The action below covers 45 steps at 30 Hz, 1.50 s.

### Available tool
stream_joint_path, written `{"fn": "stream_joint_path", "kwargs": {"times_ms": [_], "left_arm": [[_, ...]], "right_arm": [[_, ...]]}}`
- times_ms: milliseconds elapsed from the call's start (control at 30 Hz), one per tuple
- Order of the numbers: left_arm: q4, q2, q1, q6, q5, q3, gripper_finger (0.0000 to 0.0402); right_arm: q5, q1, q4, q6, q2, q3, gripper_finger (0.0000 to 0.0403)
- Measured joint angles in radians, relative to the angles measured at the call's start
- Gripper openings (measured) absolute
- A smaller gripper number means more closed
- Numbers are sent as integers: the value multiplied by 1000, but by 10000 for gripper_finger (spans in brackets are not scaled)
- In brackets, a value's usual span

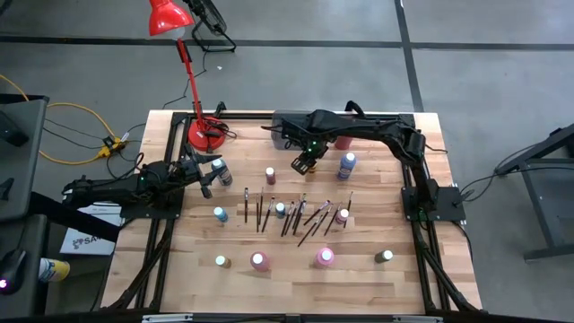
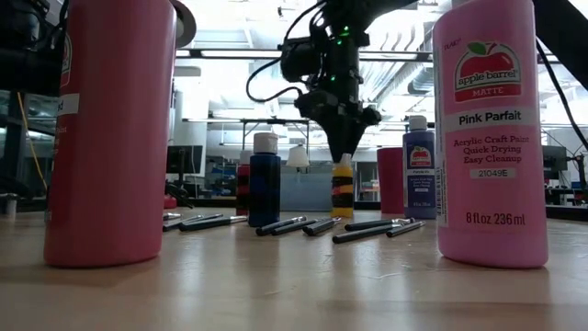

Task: Pick & Place Paint Supplies
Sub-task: Put the small yellow paint bottle into the black bin

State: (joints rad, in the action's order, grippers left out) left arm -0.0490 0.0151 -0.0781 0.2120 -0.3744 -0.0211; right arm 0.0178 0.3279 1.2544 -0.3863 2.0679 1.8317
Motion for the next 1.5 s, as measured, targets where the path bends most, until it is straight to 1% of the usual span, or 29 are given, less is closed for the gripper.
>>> {"fn": "stream_joint_path", "kwargs": {"times_ms": [133, 267, 400, 467, 667, 767, 967, 1067, 1167, 1300, 1500], "left_arm": [[0, 0, 0, 0, 0, 0, 171], [1, 0, 0, 0, 0, 0, 171], [4, 0, 0, 0, 0, 0, 171], [5, 0, 0, 0, 0, 0, 171], [5, 0, 0, 0, 0, 0, 171], [5, 0, 0, 0, 0, 0, 171], [5, 0, 0, 0, 0, 0, 171], [5, 0, 0, 0, 0, 0, 171], [5, 0, 0, 0, 0, 0, 171], [5, 0, 0, 0, 0, 0, 171], [5, 0, 0, 0, 0, 0, 171]], "right_arm": [[-26, 16, -1, -1, -78, 16, 117], [-13, 45, -4, -1, -131, 63, 114], [22, 85, -4, 1, -150, 132, 118], [30, 112, -6, 12, -149, 142, 119], [33, 187, 28, 24, -87, 139, 118], [33, 215, 9, 34, -50, 138, 123], [32, 248, -32, 36, 7, 138, 118], [32, 261, -38, 36, 30, 138, 122], [34, 272, -38, 28, 36, 137, 126], [63, 283, -49, 20, 36, 137, 122], [57, 295, -55, 7, 46, 137, 124]]}}
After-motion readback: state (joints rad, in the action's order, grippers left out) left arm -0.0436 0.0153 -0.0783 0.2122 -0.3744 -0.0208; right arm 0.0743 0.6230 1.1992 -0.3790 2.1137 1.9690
